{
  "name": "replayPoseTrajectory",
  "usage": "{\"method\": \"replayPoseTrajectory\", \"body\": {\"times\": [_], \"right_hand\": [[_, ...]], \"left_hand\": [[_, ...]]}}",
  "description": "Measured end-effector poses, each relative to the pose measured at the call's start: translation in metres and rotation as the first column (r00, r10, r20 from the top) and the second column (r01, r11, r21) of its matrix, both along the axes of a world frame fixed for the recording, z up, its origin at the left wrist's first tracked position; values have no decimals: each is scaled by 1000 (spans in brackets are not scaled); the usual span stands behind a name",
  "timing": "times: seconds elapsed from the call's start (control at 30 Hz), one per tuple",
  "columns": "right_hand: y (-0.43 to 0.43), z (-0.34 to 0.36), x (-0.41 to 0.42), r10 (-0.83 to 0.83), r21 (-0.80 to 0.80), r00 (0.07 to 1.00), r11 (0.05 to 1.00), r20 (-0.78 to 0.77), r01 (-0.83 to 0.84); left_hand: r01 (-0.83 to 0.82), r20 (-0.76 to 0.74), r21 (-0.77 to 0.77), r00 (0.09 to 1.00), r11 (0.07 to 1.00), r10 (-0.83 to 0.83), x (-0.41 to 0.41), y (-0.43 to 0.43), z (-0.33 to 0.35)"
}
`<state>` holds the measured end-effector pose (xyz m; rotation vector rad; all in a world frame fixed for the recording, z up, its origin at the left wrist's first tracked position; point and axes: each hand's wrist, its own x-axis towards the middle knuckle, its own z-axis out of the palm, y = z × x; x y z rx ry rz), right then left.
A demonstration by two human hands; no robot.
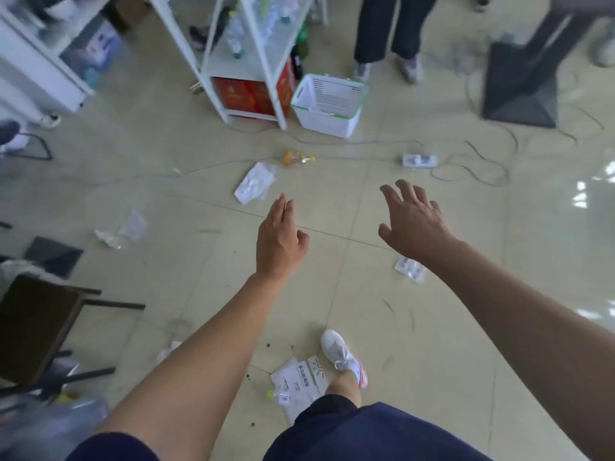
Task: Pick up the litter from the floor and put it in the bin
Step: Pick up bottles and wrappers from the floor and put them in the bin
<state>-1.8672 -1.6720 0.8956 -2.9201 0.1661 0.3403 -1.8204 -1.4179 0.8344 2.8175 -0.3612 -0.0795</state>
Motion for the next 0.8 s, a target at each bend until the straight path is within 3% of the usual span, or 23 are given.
{"method": "replayPoseTrajectory", "body": {"times": [0.43, 0.8], "right_hand": [[25, -1, 250, 160, -3, 986, 987, -53, -160], [41, -51, 481, 274, 45, 934, 961, -229, -272]], "left_hand": [[-215, -41, 42, 975, 976, 217, 188, 41, 0], [-325, -287, 58, 900, 944, 328, 364, 57, -29]]}}
